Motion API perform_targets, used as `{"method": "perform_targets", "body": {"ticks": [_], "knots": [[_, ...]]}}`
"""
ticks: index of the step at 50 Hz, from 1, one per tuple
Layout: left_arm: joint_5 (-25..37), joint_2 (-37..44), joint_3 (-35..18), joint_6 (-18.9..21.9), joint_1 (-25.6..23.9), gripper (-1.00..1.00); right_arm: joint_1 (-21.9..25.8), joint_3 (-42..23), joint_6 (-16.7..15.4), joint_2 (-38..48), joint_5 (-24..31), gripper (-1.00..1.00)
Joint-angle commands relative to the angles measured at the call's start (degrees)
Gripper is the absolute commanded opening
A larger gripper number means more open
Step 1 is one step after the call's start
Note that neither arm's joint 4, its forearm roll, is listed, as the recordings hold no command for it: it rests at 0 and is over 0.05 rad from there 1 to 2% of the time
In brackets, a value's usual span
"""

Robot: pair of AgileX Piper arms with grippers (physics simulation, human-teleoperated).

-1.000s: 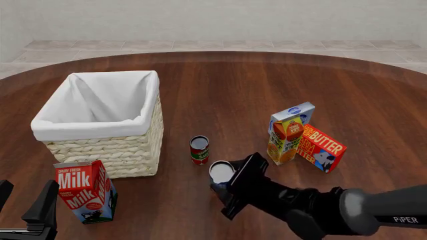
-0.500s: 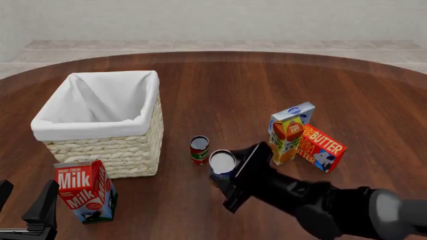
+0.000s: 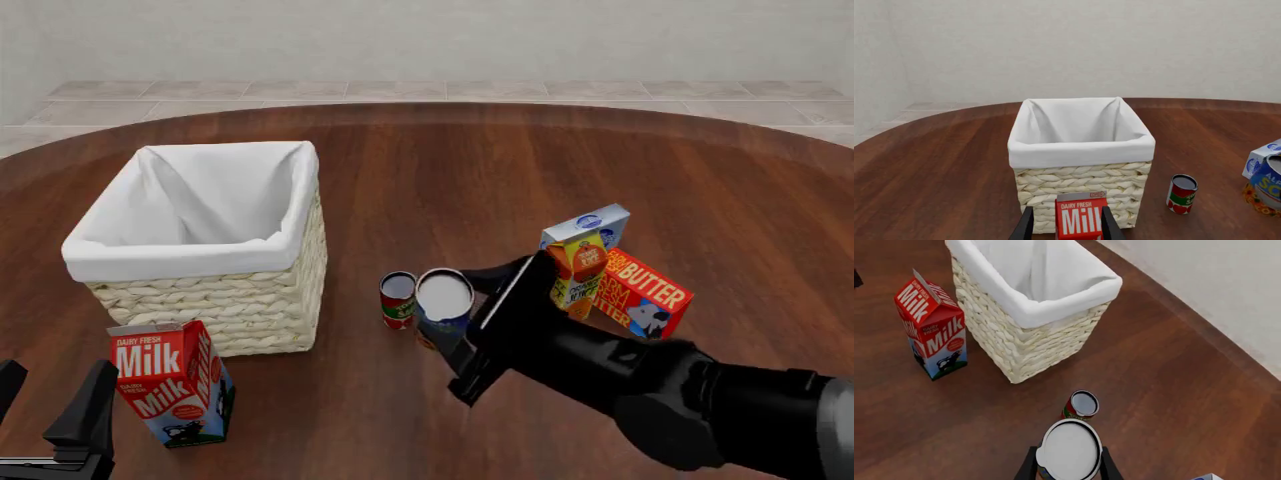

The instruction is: Pick up the alphabet soup and the tomato sauce, and put them in the basket.

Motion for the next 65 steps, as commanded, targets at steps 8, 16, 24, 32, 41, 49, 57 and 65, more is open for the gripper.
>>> {"method": "perform_targets", "body": {"ticks": [8,16,24,32,41,49,57,65], "knots": [[0.0,0.0,0.0,0.0,0.0,1.00,0.5,-3.9,-0.5,-4.7,4.4,-1.00],[0.0,0.0,0.0,0.0,0.0,1.00,0.5,-6.2,-1.2,-5.3,6.1,-1.00],[0.0,0.0,0.0,0.0,0.0,1.00,0.6,-7.7,-1.7,-5.8,7.0,-1.00],[0.0,0.0,0.0,0.0,0.0,1.00,0.6,-9.0,-2.2,-6.0,7.9,-1.00],[0.0,0.0,0.0,0.0,0.0,1.00,0.7,-11.2,-3.1,-6.1,9.5,-1.00],[0.0,0.0,0.0,0.0,0.0,1.00,1.1,-13.2,-3.4,-6.1,10.8,-1.00],[0.0,0.0,0.0,0.0,0.0,1.00,1.5,-15.1,-3.5,-5.7,11.6,-1.00],[0.0,0.0,0.0,0.0,0.0,1.00,1.7,-17.5,-3.7,-5.2,12.5,-1.00]]}}
